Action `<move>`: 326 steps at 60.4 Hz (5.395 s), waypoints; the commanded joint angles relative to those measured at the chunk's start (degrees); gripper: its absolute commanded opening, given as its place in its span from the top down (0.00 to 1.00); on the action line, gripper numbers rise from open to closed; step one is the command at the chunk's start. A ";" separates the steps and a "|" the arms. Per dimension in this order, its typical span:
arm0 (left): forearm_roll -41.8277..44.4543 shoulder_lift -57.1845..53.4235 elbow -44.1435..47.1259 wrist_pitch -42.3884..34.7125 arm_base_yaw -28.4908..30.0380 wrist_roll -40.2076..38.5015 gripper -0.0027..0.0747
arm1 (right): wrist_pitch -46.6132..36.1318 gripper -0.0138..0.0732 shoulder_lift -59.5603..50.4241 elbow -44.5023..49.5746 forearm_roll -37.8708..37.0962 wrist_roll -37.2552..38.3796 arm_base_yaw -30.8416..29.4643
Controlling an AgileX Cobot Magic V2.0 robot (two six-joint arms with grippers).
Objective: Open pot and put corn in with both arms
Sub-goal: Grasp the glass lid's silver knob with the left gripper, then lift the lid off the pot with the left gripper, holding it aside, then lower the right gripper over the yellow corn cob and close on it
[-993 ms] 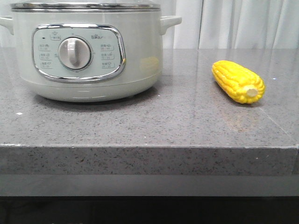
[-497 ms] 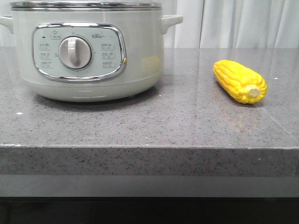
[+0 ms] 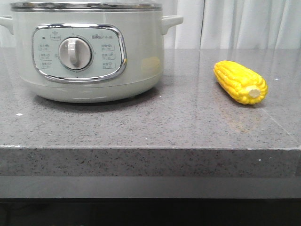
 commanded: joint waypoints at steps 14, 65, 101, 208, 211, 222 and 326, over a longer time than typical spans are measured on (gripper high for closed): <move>-0.57 0.67 -2.26 -4.88 0.06 -0.41 0.20 | -4.26 0.24 0.88 -2.11 -0.35 -0.55 -0.38; -4.67 38.44 -44.01 17.23 -17.87 1.52 0.14 | -3.67 0.09 0.88 -1.93 -0.35 -0.55 -0.38; -7.22 66.13 -75.79 31.52 -21.96 1.52 0.14 | -2.91 0.09 0.88 -1.74 -0.35 -0.55 -0.38; -7.43 42.49 -63.66 33.88 -21.96 3.71 0.53 | -3.07 0.09 0.88 -1.74 -0.35 -0.55 -0.38; -7.43 39.40 -60.26 33.88 -21.96 3.71 0.53 | -3.13 0.09 0.88 -1.74 -0.35 -0.55 -0.38; -8.08 29.03 -47.96 33.62 -21.96 3.71 0.53 | -3.91 0.09 0.88 -1.74 -0.35 -0.55 -0.38; -8.52 -4.39 -23.64 37.09 -21.96 2.71 0.53 | 6.88 0.51 67.82 -38.26 12.48 -0.55 10.07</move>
